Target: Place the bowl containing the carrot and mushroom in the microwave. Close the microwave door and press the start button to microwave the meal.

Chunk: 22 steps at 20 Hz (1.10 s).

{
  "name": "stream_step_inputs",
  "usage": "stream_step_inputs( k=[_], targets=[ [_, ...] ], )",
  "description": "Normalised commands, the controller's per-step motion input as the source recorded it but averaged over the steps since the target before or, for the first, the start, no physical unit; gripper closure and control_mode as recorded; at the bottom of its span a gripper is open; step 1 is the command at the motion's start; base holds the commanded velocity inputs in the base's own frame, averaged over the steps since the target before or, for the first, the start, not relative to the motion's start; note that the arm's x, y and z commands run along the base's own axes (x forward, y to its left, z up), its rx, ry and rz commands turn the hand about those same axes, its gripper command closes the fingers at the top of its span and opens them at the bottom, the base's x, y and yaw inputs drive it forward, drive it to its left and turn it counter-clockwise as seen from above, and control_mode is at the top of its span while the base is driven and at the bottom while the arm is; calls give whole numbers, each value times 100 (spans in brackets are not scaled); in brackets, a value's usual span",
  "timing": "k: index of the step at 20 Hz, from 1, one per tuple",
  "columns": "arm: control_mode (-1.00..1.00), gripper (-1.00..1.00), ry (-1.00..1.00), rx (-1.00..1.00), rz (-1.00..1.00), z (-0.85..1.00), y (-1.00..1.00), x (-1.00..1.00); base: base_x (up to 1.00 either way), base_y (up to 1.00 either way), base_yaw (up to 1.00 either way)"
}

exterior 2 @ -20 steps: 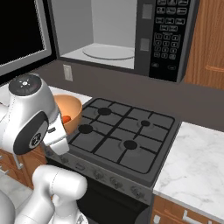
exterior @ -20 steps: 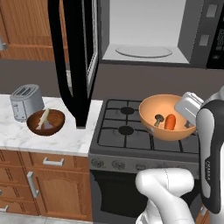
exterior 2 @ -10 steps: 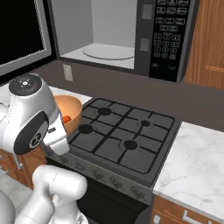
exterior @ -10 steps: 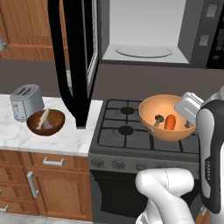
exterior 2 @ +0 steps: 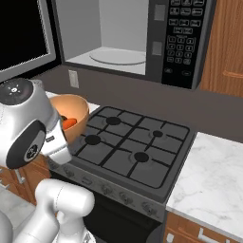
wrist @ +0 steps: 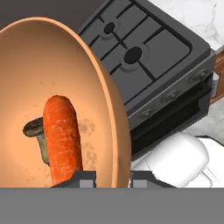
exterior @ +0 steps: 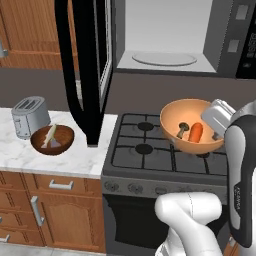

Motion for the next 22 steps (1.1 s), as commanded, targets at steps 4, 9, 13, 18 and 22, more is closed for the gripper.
stream_step_inputs(
  k=[4, 9, 13, 18, 22],
  targets=[
    [-100, 100, -7, 0, -15, 42, 0, 0, 0, 0, 0],
    [-100, 100, -10, 0, -11, 60, 0, 3, 0, 0, 0],
    [-100, 100, -18, 1, -9, 59, 0, 17, 0, 0, 0],
    [-100, 100, -11, 0, -10, 37, 0, 31, 0, 0, 0],
    [-100, 100, -5, 3, -10, 5, 0, 46, 0, 0, 0]
  ],
)
